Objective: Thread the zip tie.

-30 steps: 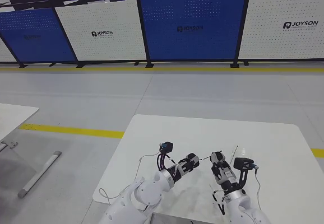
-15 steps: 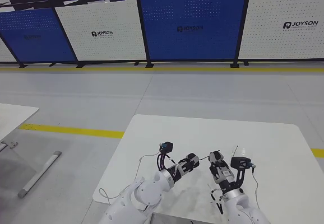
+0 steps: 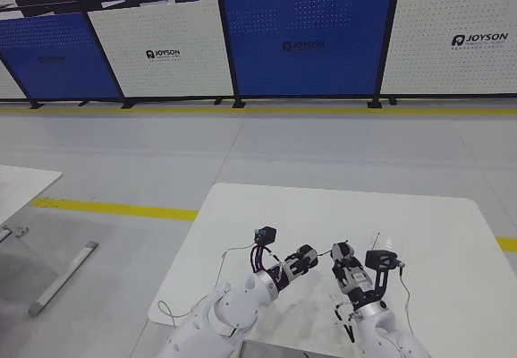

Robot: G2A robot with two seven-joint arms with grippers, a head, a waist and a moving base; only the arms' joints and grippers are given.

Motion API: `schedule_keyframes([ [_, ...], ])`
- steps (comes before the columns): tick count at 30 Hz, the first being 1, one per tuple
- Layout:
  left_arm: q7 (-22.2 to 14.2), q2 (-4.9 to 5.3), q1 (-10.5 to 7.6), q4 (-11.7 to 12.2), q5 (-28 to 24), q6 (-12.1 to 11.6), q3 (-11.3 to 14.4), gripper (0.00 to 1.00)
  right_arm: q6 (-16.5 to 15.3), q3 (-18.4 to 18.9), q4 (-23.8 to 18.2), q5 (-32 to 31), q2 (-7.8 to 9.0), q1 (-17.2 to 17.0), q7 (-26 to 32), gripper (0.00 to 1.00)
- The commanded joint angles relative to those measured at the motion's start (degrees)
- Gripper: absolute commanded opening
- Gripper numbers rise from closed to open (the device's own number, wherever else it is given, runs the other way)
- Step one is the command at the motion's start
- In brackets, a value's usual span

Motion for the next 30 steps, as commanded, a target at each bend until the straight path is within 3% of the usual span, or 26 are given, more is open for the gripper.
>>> schedule_keyframes([
  [1,0.0,0.0,0.0,0.0,0.0,0.0,0.0,0.0,0.0,0.0,0.0,0.2,-0.01,0.0,-0.3,0.0],
  [21,0.0,0.0,0.0,0.0,0.0,0.0,0.0,0.0,-0.3,0.2,0.3,0.5,0.16,0.4,0.7,0.0],
  [30,0.0,0.0,0.0,0.0,0.0,0.0,0.0,0.0,-1.8,0.8,0.4,2.8,0.25,0.1,0.6,0.0],
])
